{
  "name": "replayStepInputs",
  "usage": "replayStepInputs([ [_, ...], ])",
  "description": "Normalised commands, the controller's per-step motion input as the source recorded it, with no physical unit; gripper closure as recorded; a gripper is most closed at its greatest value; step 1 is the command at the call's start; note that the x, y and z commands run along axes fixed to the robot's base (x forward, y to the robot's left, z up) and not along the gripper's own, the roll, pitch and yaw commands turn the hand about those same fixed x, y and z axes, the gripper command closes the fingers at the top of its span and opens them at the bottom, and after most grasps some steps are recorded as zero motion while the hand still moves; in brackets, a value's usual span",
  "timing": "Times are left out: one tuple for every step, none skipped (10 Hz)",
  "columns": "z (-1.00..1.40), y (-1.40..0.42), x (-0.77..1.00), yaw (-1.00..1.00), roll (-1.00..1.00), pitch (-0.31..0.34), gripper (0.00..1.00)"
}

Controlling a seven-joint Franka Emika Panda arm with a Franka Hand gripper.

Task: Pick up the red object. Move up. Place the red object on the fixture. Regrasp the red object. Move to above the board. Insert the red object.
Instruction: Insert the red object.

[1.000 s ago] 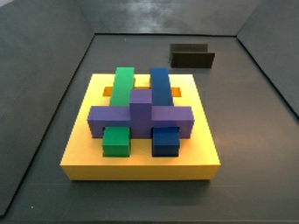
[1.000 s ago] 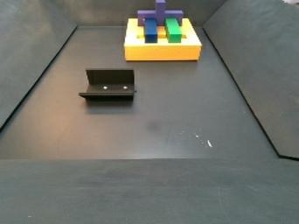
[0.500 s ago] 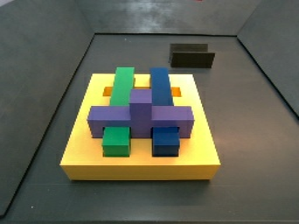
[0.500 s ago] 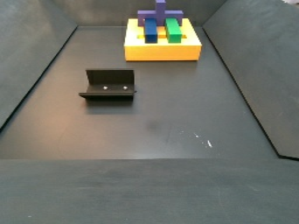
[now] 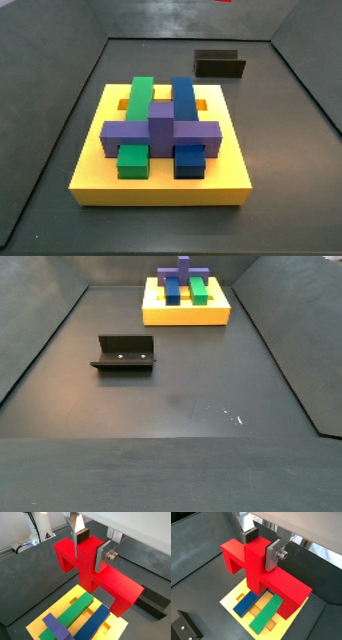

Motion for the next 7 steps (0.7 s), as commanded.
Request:
replayStepInputs([
  [-0.03, 0.0, 0.0, 0.0, -0.02, 0.0, 1.0],
  [-0.04, 0.0, 0.0, 0.0, -0.03, 0.0, 1.0],
  [-0.05, 0.0, 0.0, 0.0, -0.03, 0.0, 1.0],
  [-0.04, 0.0, 0.0, 0.0, -0.04, 0.0, 1.0],
  [-0.04, 0.0, 0.0, 0.0, -0.05, 0.0, 1.0],
  [-0.03, 0.0, 0.0, 0.0, -0.04, 0.0, 1.0],
  [-0.03, 0.0, 0.0, 0.0, -0.05, 0.0, 1.0],
])
